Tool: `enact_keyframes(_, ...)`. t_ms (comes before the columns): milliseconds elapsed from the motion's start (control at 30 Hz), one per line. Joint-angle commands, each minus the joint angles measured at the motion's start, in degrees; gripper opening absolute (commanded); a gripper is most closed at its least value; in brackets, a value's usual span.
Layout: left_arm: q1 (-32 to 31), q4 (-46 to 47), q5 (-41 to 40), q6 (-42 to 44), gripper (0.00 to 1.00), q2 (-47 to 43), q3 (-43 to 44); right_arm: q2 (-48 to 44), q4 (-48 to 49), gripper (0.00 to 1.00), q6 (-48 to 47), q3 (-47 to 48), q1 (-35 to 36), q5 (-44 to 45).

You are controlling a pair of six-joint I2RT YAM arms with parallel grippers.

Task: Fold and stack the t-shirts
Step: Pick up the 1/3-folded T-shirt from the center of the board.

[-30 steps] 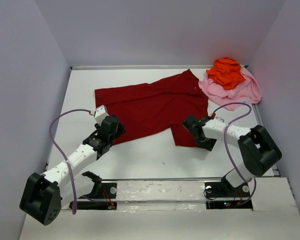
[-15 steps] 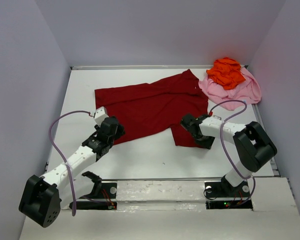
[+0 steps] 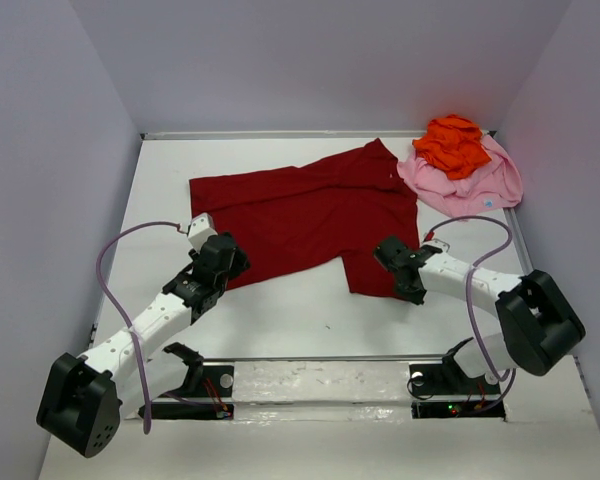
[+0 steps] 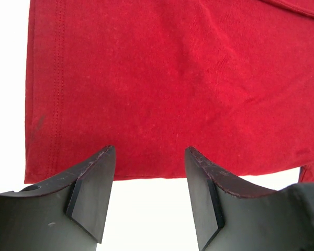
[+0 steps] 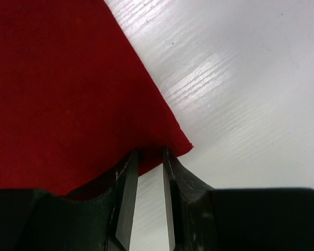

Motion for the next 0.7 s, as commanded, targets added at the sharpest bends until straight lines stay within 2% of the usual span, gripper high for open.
enact_keyframes(0, -0.3, 1.9, -0.2, 0.3, 0.65, -0.7, -0.2, -2.4, 3.9, 0.34, -1.2, -2.9, 0.1, -4.5)
enact_keyframes(33, -0.3, 2.0, -0.2, 0.4, 0.65, -0.6, -0.3, -2.4, 4.0, 0.41, -1.7, -2.7, 0.1, -4.5)
enact_keyframes(133, -0.3, 2.0, -0.1, 0.5, 0.65, -0.5, -0.2, -2.8, 2.6, 0.56, -1.4, -2.2, 0.1, -4.1)
enact_keyframes(233, -0.3, 1.9, -0.2, 0.8, 0.65, -0.6, -0.1, -5.8, 2.0, 0.61, -1.3, -2.4, 0.1, -5.1)
enact_keyframes(400, -0.3, 1.8, -0.3, 0.8, 0.65, -0.3, 0.1, -10.7, -0.2, 0.61, -1.1, -2.4, 0.1, -2.5)
enact_keyframes(567, -0.3, 1.9, -0.3, 0.9, 0.65, -0.4, 0.1, -9.5, -0.1, 0.47, -1.3, -1.7, 0.1, -3.1)
enact_keyframes(667, -0.3, 1.6, -0.5, 0.9, 0.65, -0.9, -0.1, -8.2, -0.2, 0.46, -1.7, -1.4, 0.1, -3.2)
